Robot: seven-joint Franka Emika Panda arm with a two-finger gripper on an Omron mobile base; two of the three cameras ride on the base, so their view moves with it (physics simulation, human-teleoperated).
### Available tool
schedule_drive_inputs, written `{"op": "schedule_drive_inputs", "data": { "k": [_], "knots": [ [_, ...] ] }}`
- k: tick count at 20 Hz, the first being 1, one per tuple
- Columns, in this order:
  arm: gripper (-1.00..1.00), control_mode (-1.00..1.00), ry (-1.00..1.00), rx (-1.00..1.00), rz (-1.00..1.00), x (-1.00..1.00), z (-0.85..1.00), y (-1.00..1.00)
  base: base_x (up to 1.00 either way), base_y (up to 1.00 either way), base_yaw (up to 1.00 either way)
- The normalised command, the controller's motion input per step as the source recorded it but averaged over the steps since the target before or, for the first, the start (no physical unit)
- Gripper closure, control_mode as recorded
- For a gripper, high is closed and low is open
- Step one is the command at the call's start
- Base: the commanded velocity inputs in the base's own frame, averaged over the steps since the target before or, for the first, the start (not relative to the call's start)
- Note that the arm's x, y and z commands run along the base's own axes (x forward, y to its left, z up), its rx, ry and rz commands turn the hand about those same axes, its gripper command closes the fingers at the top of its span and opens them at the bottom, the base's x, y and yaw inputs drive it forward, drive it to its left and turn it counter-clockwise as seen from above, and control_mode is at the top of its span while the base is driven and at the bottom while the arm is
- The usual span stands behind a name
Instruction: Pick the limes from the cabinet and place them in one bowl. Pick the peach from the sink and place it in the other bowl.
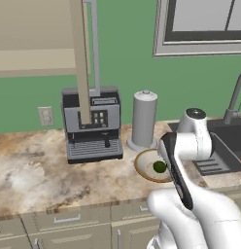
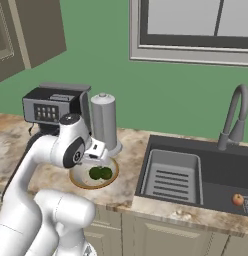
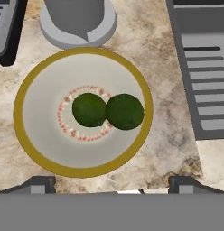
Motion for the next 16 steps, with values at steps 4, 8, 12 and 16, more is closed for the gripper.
{"op": "schedule_drive_inputs", "data": {
  "k": [4, 8, 12, 16],
  "knots": [
    [-1.0, -1.0, 0.0, 0.0, -0.01, -0.03, -0.01, 0.0, 0.0, 0.0, 0.0],
    [-1.0, -1.0, 0.0, 0.0, 0.0, 0.0, -0.04, 0.02, 0.0, 0.0, 0.0],
    [-1.0, 1.0, 0.0, 0.0, 0.0, -0.25, -0.15, -0.01, -0.1, -0.04, 0.0],
    [-1.0, 1.0, 0.0, 0.0, 0.0, 0.0, 0.0, 0.0, -0.23, -0.48, 0.0]
  ]
}}
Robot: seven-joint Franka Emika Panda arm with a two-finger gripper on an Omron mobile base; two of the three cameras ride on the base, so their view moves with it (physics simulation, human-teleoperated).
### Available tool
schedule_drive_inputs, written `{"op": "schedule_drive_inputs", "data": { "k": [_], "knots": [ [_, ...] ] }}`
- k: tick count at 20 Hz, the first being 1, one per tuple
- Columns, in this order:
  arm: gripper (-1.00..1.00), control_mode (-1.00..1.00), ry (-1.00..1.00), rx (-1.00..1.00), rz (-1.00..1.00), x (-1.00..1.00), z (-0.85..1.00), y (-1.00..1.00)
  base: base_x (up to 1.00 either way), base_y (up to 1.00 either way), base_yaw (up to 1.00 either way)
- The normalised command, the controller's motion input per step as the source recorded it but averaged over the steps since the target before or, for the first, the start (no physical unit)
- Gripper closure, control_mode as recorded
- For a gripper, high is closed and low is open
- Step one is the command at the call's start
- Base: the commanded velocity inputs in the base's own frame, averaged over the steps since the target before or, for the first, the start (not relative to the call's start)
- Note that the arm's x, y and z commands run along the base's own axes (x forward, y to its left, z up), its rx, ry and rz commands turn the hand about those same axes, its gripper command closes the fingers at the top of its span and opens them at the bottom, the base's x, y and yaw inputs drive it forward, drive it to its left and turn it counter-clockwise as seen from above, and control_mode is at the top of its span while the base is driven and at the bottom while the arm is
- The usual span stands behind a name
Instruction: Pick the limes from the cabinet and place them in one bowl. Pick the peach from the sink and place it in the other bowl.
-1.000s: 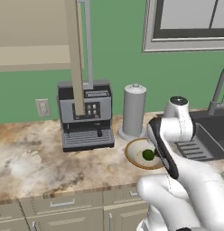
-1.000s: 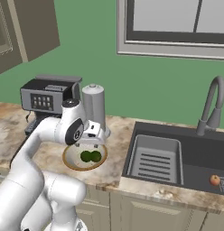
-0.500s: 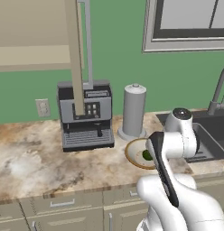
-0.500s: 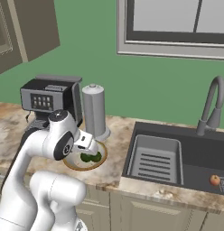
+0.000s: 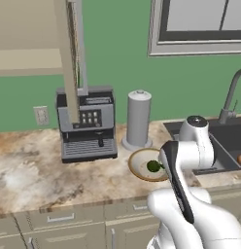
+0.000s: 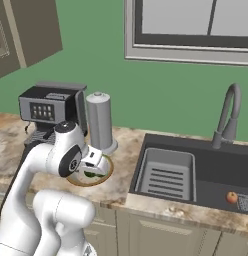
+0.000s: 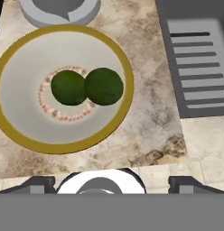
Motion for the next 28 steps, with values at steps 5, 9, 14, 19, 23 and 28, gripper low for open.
{"op": "schedule_drive_inputs", "data": {
  "k": [5, 9, 14, 19, 23, 28],
  "knots": [
    [-1.0, 1.0, 0.0, 0.0, 0.0, 0.0, 0.0, 0.0, 0.02, -0.58, 0.0],
    [-1.0, 1.0, 0.0, 0.0, 0.0, 0.0, 0.0, 0.0, 0.0, -0.69, 0.0],
    [-1.0, 1.0, 0.0, 0.0, 0.0, 0.0, 0.0, 0.0, 0.04, -0.63, 0.01],
    [-1.0, 1.0, 0.0, 0.0, 0.0, 0.0, 0.0, 0.0, 0.1, -0.65, 0.0],
    [-1.0, 1.0, 0.0, 0.0, 0.0, 0.0, 0.0, 0.0, 0.17, -0.74, 0.01],
    [-1.0, 1.0, 0.0, 0.0, 0.0, 0.0, 0.0, 0.0, 0.27, -0.77, 0.03]
  ]
}}
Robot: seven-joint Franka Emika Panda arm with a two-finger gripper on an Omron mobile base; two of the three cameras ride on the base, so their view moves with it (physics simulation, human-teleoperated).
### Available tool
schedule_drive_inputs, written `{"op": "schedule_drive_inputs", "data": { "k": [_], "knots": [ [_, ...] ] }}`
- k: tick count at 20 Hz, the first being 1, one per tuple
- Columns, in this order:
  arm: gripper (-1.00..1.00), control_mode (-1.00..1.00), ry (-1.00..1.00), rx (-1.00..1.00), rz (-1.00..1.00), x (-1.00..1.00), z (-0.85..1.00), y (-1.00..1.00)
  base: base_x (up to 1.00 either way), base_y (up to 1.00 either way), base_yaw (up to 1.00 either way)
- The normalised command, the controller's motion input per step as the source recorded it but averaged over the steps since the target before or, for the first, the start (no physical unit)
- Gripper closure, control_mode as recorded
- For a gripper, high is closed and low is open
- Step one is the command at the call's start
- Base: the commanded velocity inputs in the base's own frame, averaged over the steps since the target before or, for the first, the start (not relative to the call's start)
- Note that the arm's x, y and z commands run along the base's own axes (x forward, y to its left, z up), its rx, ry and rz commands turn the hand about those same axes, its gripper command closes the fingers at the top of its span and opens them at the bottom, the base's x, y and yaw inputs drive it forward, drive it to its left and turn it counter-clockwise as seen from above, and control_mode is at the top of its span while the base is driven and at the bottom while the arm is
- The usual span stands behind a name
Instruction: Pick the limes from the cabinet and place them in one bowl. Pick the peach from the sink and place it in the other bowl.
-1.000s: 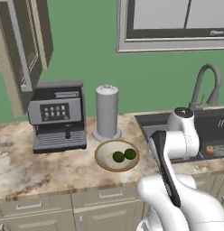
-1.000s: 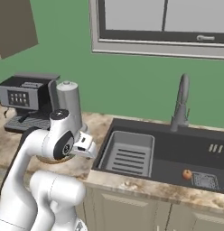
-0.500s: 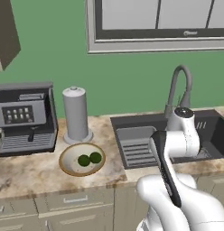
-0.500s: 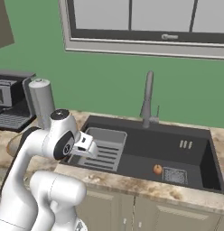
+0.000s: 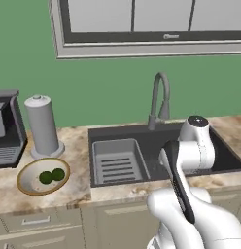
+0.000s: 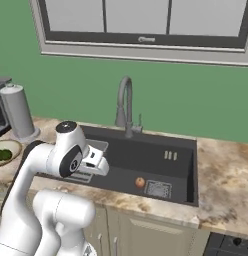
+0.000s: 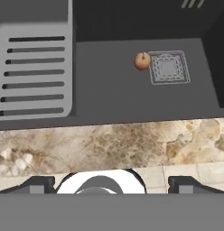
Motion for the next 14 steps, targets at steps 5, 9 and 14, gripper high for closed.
{"op": "schedule_drive_inputs", "data": {
  "k": [5, 9, 14],
  "knots": [
    [-1.0, 1.0, 0.0, 0.0, 0.0, 0.0, 0.0, 0.0, 0.26, -0.72, 0.03],
    [-1.0, 1.0, 0.0, 0.0, 0.0, 0.0, 0.0, 0.0, 0.32, -0.71, 0.04],
    [-1.0, 1.0, 0.0, 0.0, 0.0, 0.0, 0.0, 0.0, 0.41, -0.48, 0.08]
  ]
}}
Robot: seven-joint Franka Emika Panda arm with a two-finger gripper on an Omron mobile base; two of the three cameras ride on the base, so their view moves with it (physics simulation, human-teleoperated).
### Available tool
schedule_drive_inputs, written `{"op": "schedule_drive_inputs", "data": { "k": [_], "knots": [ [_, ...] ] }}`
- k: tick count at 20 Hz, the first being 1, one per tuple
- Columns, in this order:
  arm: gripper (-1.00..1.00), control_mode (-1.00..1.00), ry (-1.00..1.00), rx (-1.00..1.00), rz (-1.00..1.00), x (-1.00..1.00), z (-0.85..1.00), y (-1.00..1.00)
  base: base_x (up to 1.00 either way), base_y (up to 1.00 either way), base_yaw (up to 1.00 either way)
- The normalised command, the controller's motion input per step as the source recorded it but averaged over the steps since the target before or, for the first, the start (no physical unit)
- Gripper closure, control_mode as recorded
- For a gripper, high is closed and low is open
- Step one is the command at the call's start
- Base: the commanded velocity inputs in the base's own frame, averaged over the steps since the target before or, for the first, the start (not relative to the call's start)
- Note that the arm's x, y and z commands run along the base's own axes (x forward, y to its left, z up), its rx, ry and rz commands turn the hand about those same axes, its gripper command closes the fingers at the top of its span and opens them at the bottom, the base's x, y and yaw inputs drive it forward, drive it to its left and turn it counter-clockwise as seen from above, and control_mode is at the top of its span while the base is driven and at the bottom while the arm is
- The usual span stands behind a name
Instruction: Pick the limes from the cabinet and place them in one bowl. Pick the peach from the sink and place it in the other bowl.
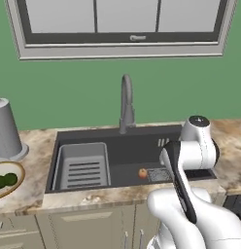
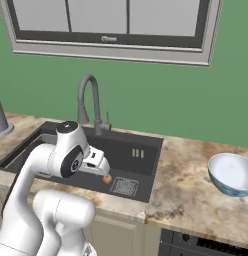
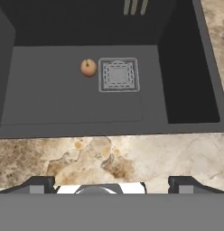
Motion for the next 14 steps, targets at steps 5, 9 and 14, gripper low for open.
{"op": "schedule_drive_inputs", "data": {
  "k": [5, 9, 14],
  "knots": [
    [-1.0, 1.0, 0.0, 0.0, 0.0, 0.0, 0.0, 0.0, 0.37, -0.2, 0.09],
    [-1.0, -1.0, -0.07, 0.03, 0.11, 0.55, -0.08, -0.2, 0.0, 0.0, 0.0],
    [-1.0, -1.0, -0.04, 0.01, 0.09, 0.78, -0.17, -0.07, 0.0, 0.0, 0.0]
  ]
}}
